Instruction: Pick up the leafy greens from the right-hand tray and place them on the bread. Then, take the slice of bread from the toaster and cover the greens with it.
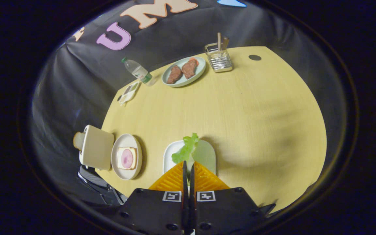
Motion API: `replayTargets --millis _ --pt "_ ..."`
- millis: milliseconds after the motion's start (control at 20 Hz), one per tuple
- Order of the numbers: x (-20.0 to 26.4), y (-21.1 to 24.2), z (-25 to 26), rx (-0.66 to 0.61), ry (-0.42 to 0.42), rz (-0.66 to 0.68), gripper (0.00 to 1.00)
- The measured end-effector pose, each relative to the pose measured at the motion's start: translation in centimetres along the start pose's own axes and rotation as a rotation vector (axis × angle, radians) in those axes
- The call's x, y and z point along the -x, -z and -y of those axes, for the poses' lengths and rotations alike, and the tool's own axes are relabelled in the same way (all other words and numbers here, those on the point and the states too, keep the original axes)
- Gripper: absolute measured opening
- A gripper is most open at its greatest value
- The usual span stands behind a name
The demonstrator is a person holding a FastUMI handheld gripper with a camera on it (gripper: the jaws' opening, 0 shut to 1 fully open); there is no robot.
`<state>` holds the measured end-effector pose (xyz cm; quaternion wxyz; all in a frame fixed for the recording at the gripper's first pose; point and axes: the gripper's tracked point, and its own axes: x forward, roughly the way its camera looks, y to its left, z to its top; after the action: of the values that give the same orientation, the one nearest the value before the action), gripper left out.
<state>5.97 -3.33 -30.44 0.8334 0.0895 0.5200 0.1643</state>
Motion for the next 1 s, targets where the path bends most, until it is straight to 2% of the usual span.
replayTargets --millis 300,500,700,1000 --pt "1.7 -1.1 -7.5 0.026 -0.099 0.027 0.04" --pt "1.7 -1.6 -14.3 0.037 -0.204 0.028 0.03" --pt "-0.2 -0.6 -20.1 0.088 -0.276 -0.008 0.03" --pt "-4.7 3.5 -28.1 0.131 -0.379 -0.13 0.03"
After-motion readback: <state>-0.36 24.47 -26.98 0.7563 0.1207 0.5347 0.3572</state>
